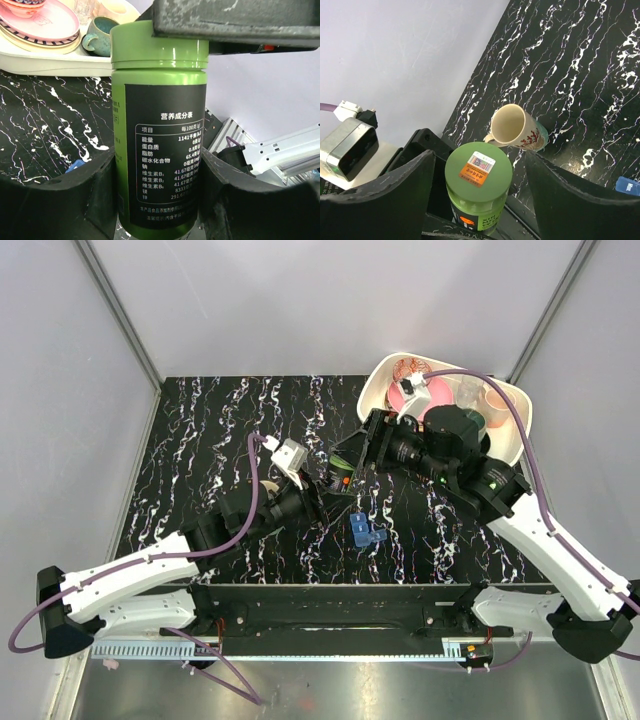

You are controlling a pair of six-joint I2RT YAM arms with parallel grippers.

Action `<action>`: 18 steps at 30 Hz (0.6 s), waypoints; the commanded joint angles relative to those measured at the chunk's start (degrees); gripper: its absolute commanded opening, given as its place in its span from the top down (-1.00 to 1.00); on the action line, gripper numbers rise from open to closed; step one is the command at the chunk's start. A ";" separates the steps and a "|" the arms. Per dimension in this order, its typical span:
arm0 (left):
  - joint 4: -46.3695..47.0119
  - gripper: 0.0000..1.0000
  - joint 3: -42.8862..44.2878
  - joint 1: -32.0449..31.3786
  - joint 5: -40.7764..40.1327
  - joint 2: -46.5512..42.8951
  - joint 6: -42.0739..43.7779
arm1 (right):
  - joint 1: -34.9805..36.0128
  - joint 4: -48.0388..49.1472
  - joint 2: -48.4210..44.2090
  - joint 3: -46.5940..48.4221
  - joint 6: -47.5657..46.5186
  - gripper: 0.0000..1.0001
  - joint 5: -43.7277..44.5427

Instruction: Sort the pills into containers

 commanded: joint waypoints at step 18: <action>5.46 1.00 2.80 -0.49 2.78 1.26 -0.82 | 0.97 3.16 -1.31 -1.37 -5.32 0.83 -7.29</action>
